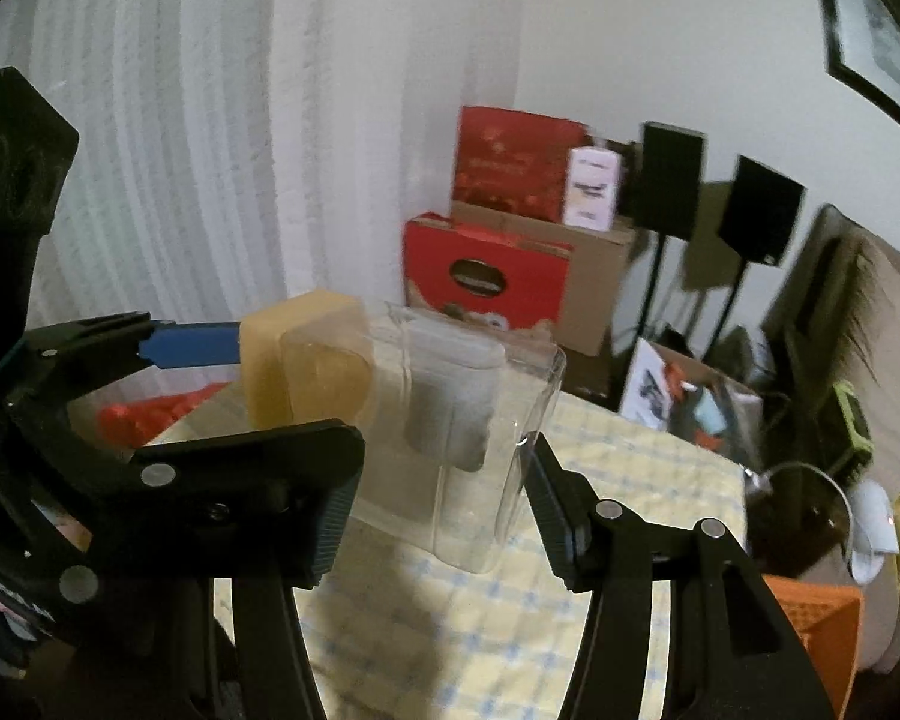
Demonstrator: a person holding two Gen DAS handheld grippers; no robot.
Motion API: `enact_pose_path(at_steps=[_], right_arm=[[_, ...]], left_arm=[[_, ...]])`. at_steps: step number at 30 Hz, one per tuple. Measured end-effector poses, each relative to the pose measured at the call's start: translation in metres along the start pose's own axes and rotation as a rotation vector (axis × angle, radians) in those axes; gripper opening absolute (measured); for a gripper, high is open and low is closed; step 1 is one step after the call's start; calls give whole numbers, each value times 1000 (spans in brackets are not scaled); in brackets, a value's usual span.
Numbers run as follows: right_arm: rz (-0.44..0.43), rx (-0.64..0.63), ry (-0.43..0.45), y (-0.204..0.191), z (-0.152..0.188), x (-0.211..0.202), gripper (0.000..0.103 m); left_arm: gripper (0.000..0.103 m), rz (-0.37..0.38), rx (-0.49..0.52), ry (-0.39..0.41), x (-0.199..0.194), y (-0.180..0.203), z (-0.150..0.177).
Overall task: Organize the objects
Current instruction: 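Grip the clear container with the left gripper while the right gripper clamps its other side, then carry the clear container with both grippers over the orange basket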
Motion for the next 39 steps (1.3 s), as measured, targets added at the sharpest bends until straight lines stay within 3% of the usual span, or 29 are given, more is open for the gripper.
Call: enact_pose_path(at_steps=[10, 21, 39], right_arm=[[102, 84, 11, 60, 21, -52, 56], [235, 163, 11, 127, 55, -103, 56], [289, 303, 8, 196, 103, -132, 56]], left_arm=[[88, 11, 83, -54, 27, 86, -11], [87, 86, 169, -98, 64, 174, -8], [87, 149, 205, -171, 107, 240, 6]])
Point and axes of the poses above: each gripper's, at about its wrist camera, not at the fingertips, and x roughly the way its jaws point, y to its right, z to its underside, the point moved 2 cm from there along x, roughly the way its jaws point, and after that the axes turned 10 degrees about z, right-handed, at the moved point
